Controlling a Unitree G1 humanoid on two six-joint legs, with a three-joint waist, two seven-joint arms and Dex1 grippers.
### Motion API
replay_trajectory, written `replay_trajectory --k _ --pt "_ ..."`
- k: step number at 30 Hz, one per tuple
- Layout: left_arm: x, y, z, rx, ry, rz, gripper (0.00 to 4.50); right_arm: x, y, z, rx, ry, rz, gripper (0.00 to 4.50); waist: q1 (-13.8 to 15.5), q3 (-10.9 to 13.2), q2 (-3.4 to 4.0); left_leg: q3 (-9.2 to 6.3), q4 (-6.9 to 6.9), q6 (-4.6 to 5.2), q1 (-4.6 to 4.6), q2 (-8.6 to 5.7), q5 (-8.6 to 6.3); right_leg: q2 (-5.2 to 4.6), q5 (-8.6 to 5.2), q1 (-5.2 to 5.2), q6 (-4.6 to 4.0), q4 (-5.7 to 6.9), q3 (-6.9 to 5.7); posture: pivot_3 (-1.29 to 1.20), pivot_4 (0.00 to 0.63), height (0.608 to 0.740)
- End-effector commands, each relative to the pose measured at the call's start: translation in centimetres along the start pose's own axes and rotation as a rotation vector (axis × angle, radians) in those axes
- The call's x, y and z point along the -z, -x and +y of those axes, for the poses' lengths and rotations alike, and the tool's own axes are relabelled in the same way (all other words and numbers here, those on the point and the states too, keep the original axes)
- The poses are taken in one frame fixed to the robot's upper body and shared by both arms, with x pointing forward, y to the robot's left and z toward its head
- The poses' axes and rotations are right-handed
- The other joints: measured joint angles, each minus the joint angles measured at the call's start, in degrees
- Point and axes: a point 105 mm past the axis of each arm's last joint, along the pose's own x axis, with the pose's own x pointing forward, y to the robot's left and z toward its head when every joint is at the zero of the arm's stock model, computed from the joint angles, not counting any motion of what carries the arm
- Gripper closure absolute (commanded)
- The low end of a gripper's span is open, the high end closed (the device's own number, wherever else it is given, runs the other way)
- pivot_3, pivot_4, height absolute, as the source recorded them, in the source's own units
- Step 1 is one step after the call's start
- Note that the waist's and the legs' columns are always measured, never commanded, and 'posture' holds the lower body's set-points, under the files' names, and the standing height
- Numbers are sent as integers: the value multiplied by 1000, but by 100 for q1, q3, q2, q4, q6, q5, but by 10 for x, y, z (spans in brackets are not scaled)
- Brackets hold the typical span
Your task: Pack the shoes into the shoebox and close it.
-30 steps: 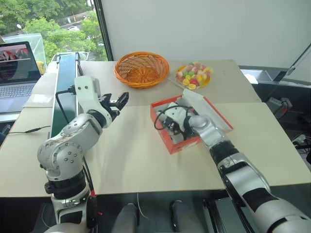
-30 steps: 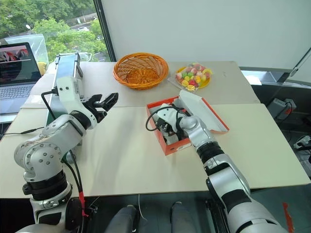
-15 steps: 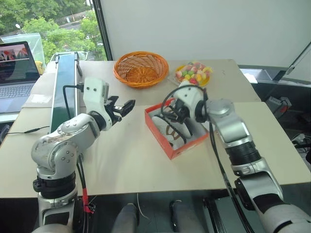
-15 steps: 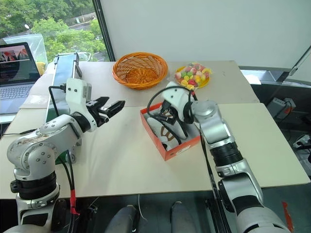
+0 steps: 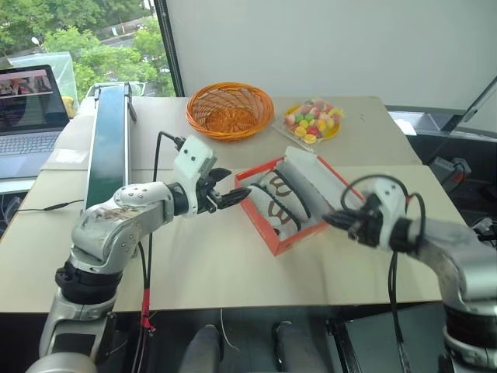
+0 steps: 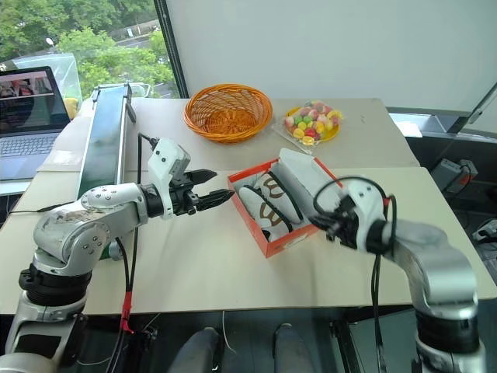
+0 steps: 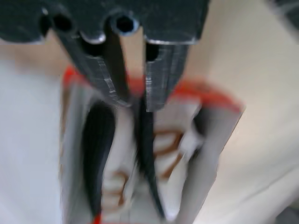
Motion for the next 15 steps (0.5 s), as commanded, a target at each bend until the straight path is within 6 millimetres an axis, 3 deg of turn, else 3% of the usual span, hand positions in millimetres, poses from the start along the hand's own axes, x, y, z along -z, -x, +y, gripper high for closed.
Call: replay_trajectory --k 1,3,6,8,15 --pt "-15 0 -4 58 -92 -24 954 28 2 1 44 -143 -34 4443 -15 -2 0 -2 0 0 1 1 0 2 -2 3 3 0 -1 0 150 740" --pt "-15 0 -2 70 -116 -8 954 47 -4 -1 78 -204 -52 4443 -19 -4 4 5 0 0 3 1 0 1 -7 -1 11 3 5 0 150 740" --pt "-13 0 -1 82 -142 24 954 67 -17 -44 367 -170 -108 4443 -111 -6 8 12 0 0 8 5 0 2 -10 -1 16 1 11 0 150 740" --pt "-12 1 -4 97 -151 38 954 75 -28 -63 466 -192 -157 4443 -132 -6 6 20 0 0 17 4 0 1 -11 5 18 -1 19 0 150 740" --pt "-14 9 -4 84 -165 53 954 59 -56 -76 454 -234 -294 4443 -125 -5 10 20 -8 0 17 9 0 5 4 0 -9 5 21 0 150 740"
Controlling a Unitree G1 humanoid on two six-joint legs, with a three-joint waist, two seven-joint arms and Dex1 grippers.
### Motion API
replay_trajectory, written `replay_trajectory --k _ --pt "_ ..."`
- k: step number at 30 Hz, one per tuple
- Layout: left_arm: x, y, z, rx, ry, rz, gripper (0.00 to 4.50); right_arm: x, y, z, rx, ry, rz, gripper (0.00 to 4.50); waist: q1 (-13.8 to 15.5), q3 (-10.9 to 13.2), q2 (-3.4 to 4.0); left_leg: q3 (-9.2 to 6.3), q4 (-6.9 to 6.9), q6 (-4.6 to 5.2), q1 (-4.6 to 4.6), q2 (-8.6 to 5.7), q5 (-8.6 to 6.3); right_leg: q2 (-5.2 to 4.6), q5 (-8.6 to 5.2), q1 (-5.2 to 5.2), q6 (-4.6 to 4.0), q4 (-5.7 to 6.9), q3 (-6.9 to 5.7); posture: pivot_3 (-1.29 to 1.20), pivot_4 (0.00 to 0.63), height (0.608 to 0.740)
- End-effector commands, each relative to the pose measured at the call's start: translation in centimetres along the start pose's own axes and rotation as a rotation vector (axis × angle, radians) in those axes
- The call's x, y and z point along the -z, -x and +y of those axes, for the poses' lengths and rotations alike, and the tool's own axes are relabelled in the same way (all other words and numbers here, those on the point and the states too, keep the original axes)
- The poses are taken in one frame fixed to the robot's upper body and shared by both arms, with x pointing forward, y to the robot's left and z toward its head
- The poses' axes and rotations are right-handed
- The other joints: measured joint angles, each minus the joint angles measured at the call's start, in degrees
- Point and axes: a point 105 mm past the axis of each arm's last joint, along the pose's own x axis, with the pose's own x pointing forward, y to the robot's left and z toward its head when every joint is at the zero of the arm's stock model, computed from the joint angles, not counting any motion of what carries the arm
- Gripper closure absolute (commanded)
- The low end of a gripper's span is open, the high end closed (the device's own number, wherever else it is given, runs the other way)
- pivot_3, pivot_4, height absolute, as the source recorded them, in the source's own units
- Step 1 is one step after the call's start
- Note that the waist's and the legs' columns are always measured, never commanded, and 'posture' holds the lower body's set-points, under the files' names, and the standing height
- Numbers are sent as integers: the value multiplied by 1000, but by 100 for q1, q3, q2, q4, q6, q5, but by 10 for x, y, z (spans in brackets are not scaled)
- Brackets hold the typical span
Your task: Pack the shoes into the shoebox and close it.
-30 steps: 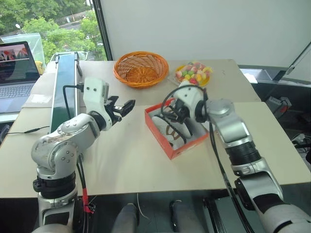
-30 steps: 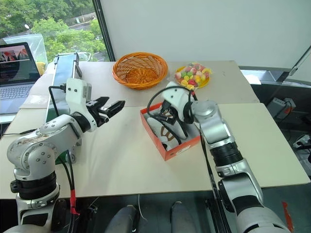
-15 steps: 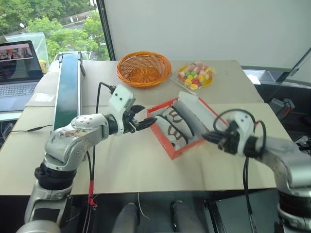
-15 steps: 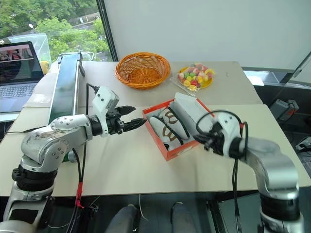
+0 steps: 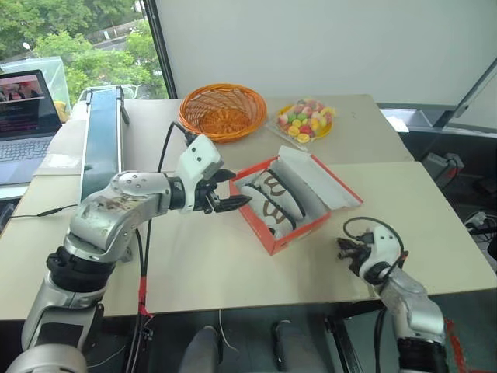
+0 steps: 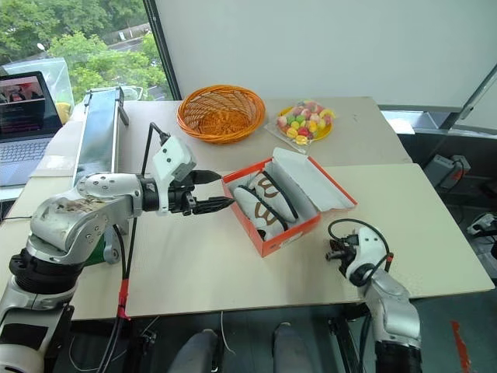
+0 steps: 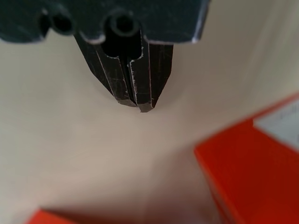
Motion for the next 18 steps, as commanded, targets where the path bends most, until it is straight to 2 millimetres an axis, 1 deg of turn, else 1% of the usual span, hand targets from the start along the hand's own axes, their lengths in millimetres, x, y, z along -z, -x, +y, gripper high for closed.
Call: replay_trajectory --k 1,3,5,7,11,13,16,18 --pt "-12 9 1 -25 -46 -18 954 -14 -12 -2 0 15 -74 4443 11 0 0 0 0 0 0 -3 0 -3 0 0 0 0 0 0 150 740" --pt "-8 12 -2 -12 -41 7 954 -19 -19 0 -16 49 -88 4443 10 0 0 0 0 0 2 -3 0 -2 0 3 0 1 0 0 150 740" --pt "4 17 -7 12 -49 73 954 -33 -27 1 -33 90 -125 4443 -16 1 1 -1 0 0 3 -3 0 -1 0 0 0 4 0 0 150 740" --pt "11 22 -8 12 -46 111 954 -48 -32 -2 -31 115 -170 4443 -46 2 4 0 0 0 2 -2 0 -1 1 -1 -2 4 2 0 150 740" --pt "11 23 -4 -7 -41 112 954 -71 -34 -9 4 143 -271 4443 -39 3 4 -5 0 0 3 -3 0 -1 0 5 -1 3 -2 0 150 740" --pt "8 21 -3 -9 -41 106 954 -82 -34 -8 10 141 -328 4443 -46 3 4 -4 0 0 3 -4 0 -1 0 5 0 2 -1 0 150 740" --pt "8 20 -4 -4 -43 105 954 -104 -30 2 -28 128 -425 4443 -51 3 4 -4 0 0 0 -4 0 -1 5 1 -9 3 -1 0 150 740" --pt "8 20 -4 -2 -44 107 954 -113 -26 11 -65 125 -465 4443 -62 3 4 -4 0 0 0 -4 0 -2 8 1 -13 3 0 0 150 740"
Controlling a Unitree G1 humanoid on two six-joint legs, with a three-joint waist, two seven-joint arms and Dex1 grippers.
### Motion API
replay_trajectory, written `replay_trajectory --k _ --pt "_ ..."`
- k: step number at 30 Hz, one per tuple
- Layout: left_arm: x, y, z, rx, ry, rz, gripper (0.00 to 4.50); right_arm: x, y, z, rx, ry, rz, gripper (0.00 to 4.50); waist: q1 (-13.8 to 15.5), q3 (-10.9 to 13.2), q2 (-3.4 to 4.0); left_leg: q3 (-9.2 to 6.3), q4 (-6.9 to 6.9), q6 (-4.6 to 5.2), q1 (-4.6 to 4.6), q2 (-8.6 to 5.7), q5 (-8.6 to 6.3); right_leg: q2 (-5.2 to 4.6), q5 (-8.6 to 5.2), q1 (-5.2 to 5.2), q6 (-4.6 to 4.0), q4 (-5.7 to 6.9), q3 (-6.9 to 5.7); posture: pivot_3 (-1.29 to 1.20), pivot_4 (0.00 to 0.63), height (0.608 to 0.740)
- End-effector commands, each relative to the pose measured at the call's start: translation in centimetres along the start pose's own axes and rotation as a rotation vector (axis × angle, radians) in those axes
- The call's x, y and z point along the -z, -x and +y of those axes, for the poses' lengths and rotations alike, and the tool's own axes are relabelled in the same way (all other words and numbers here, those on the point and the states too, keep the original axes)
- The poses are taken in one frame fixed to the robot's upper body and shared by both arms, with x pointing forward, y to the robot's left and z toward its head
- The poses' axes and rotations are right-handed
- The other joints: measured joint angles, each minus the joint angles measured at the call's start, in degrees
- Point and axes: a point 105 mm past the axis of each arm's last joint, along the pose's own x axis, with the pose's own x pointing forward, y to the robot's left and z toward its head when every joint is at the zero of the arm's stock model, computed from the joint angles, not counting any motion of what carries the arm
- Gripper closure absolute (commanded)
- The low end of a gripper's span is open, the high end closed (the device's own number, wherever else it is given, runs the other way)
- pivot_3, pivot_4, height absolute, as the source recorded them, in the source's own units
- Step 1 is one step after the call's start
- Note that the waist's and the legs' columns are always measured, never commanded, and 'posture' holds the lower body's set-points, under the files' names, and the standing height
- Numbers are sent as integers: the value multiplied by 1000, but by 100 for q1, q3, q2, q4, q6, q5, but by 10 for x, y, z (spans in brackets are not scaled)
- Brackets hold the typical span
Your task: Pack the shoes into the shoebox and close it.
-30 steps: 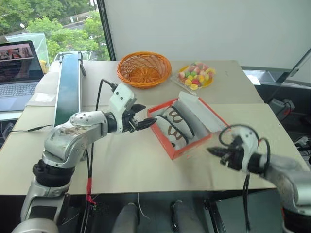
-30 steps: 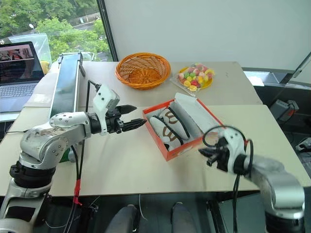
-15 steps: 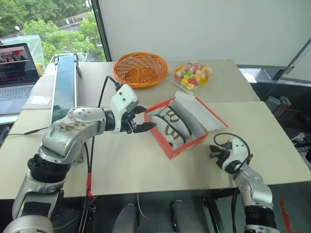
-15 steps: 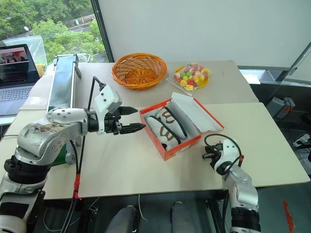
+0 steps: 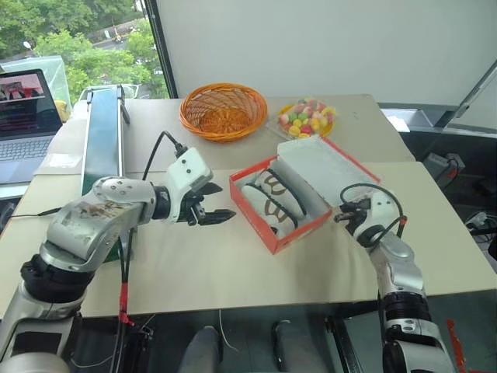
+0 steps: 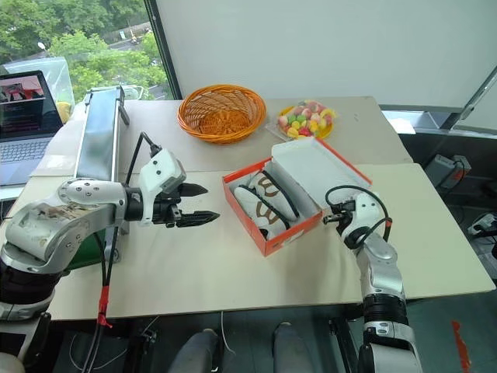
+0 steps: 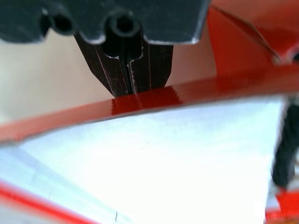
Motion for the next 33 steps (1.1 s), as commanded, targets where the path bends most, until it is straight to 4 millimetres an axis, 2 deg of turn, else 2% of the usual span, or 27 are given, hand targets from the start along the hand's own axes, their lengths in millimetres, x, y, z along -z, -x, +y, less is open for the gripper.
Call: replay_trajectory --k 1,3,5,7,9,11,13,14,18,20,22,24,25,29,31,33 --pt "-9 2 1 -12 -39 -20 954 -48 1 13 -64 -2 -189 4443 -19 0 0 0 0 0 1 0 0 0 0 0 0 1 0 0 150 740" --pt "-8 0 0 -6 -39 -20 954 -58 6 35 -171 13 -208 4443 -35 0 1 0 0 0 1 0 0 1 0 -2 -1 5 1 0 150 740" --pt "-8 -2 0 1 -44 -18 954 -56 12 55 -277 75 -176 4443 -47 0 1 0 0 0 1 1 0 1 0 -2 0 5 1 0 150 740" --pt "-6 -3 -1 13 -77 0 954 -43 23 86 -450 144 -88 4443 -52 0 1 0 0 0 2 1 0 1 -1 0 1 4 1 0 150 740" --pt "-6 -5 -2 22 -86 2 954 -33 35 107 -576 180 -11 4443 -37 0 0 -1 0 1 3 0 0 2 -7 2 11 4 -1 0 150 740" --pt "-6 -5 1 10 -89 2 954 -22 44 119 -662 237 67 4443 -31 0 1 0 0 0 4 -1 0 0 -9 2 15 5 0 0 150 740" --pt "-6 -5 3 1 -92 4 954 -18 48 123 -693 274 107 4443 -28 0 0 1 5 1 2 -1 0 0 -12 1 19 4 0 0 150 740" --pt "-5 -5 4 -10 -86 2 954 -19 43 121 -680 299 109 4443 -24 -1 -1 1 7 1 4 -1 0 0 -14 4 22 4 0 0 150 740" --pt "-2 -5 7 -51 -58 -2 954 -36 20 122 -645 319 83 4443 -41 -1 -1 1 7 0 6 0 0 1 -22 4 37 5 0 0 150 740" --pt "1 -6 8 -72 -33 -3 954 -50 5 131 -656 312 51 4443 -48 -1 -1 1 7 1 4 0 0 1 -17 0 27 6 0 0 150 740" --pt "5 -6 9 -95 -19 -2 954 -54 -13 138 -664 340 64 4443 -64 0 -1 1 6 1 3 1 -1 1 -5 -2 8 6 1 0 150 740" --pt "6 -6 8 -115 -16 -5 954 -45 -26 140 -668 393 114 4443 -49 -1 -1 -2 6 1 2 1 -1 3 0 -5 -1 5 0 0 150 740" --pt "5 -6 9 -130 -9 -10 954 -35 -31 139 -668 429 156 4443 -47 -1 -2 -3 4 2 2 1 -1 2 0 -3 -1 7 -2 0 150 740" --pt "4 -4 9 -165 -3 -18 954 -4 -38 134 -678 456 254 4443 38 -2 -4 -5 5 3 -7 -4 -2 -3 1 -6 -2 1 -5 0 150 740" --pt "5 -3 10 -183 3 -21 954 4 -36 132 -701 470 275 4443 38 -9 -16 -2 6 3 5 -5 -2 -4 2 6 -1 2 -1 0 150 740" --pt "6 -1 12 -204 3 -24 954 3 -34 132 -722 464 274 4443 34 -12 -15 -3 6 3 20 -3 -2 -2 3 17 -3 6 -2 0 150 740"
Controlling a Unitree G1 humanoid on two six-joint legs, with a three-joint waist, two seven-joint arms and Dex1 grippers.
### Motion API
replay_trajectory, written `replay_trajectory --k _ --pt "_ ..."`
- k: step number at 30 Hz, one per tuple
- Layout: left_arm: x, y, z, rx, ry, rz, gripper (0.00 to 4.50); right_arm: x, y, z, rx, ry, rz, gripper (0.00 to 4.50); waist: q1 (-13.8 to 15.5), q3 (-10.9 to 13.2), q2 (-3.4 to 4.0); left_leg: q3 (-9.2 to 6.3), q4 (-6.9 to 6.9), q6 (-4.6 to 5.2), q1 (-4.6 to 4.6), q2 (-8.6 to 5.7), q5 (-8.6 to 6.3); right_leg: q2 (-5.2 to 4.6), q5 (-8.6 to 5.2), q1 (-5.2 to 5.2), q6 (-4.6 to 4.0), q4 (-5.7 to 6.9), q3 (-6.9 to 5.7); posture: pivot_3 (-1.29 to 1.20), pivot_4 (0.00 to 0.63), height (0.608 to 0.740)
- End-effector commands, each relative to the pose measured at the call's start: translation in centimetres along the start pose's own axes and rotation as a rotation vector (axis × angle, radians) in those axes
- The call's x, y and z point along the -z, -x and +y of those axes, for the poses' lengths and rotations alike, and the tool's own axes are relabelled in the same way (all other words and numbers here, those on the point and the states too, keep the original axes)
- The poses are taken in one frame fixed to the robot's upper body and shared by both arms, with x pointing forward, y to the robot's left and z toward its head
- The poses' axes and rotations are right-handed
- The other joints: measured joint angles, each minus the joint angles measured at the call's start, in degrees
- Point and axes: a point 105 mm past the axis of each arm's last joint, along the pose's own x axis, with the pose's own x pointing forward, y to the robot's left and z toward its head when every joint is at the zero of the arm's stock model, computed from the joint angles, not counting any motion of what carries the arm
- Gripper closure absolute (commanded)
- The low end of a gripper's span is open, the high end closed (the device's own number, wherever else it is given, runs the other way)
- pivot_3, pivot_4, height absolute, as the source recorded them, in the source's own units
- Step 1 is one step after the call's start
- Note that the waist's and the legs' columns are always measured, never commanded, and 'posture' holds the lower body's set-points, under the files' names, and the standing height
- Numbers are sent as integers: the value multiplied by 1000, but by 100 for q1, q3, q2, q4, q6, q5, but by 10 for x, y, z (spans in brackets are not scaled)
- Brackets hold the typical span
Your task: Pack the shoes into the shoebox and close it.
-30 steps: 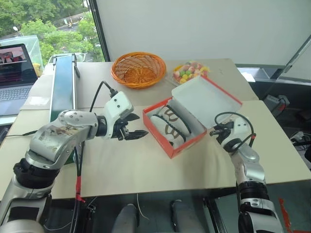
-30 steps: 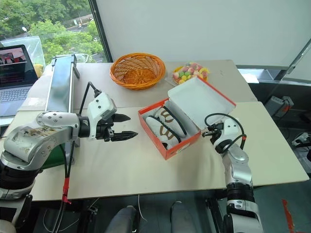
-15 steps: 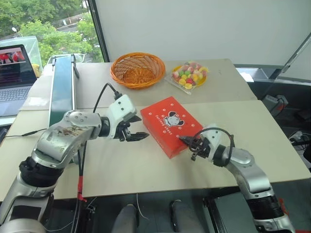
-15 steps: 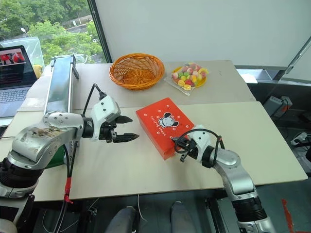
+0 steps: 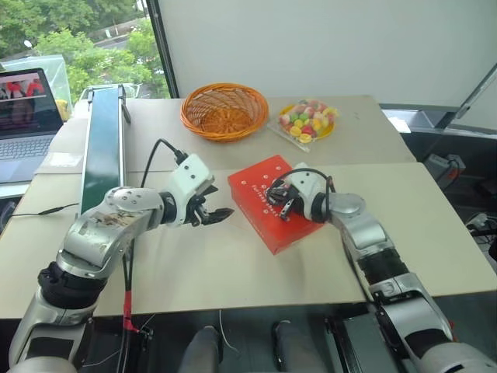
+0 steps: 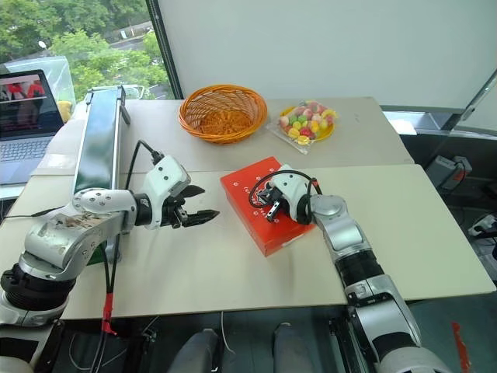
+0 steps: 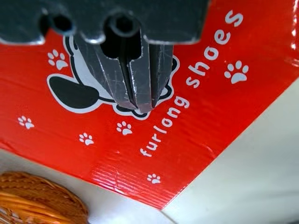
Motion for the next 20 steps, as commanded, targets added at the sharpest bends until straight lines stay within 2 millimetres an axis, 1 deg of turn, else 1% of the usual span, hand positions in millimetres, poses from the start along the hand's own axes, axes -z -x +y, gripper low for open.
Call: replay_trajectory --k 1,3,5,6,7,9,10,13,16,18,20 --pt "-9 8 4 -57 -25 -49 954 19 4 7 -56 -19 62 4443 -3 0 1 0 0 0 9 0 0 0 -1 10 0 1 0 0 150 740" --pt "-9 7 3 -59 -21 -66 954 3 13 7 -85 -9 20 4443 18 0 0 -2 -1 0 23 1 0 2 -2 28 2 -3 -2 0 150 740" --pt "-11 7 -3 -34 -15 -98 954 -20 25 8 -127 -37 -47 4443 33 0 0 -3 -1 2 25 1 -2 0 -3 34 3 -11 -3 0 150 740" --pt "-14 8 -9 -6 -18 -126 954 -41 40 13 -186 -59 -109 4443 39 1 0 -3 -1 5 25 1 -3 0 -3 34 4 -10 -3 0 150 740" --pt "-16 9 -12 12 -21 -144 954 -55 51 19 -236 -68 -146 4443 53 4 5 -5 -1 6 21 1 -4 0 -3 32 3 -11 -4 0 150 740" --pt "-16 10 -16 29 -25 -162 954 -68 65 27 -291 -78 -167 4443 55 6 8 -5 4 6 -20 -1 -4 -2 -2 -13 3 -3 -3 0 150 740" --pt "-16 11 -16 31 -28 -172 954 -73 74 27 -296 -75 -162 4443 50 6 8 -7 10 6 -33 0 -4 -1 -1 -25 2 1 -4 0 150 740" --pt "-21 13 -18 54 -15 -219 954 -83 93 25 -299 -39 -135 4443 55 6 8 -7 10 7 -24 1 -4 1 -2 -16 2 -1 -5 0 150 740" --pt "-25 16 -16 70 16 -262 954 -83 100 18 -272 -19 -112 4443 53 6 7 -5 11 7 -19 0 -4 0 -3 -10 4 -4 -6 0 150 740" --pt "-22 18 -11 63 16 -253 954 -82 101 11 -239 3 -104 4443 44 6 7 -3 10 7 -17 0 -4 0 -11 -8 18 -4 -5 0 150 740" --pt "-8 20 -8 46 -7 -190 954 -79 102 7 -224 -14 -104 4443 43 6 7 -2 10 7 -19 1 -5 0 -11 -12 16 -2 -5 0 150 740"
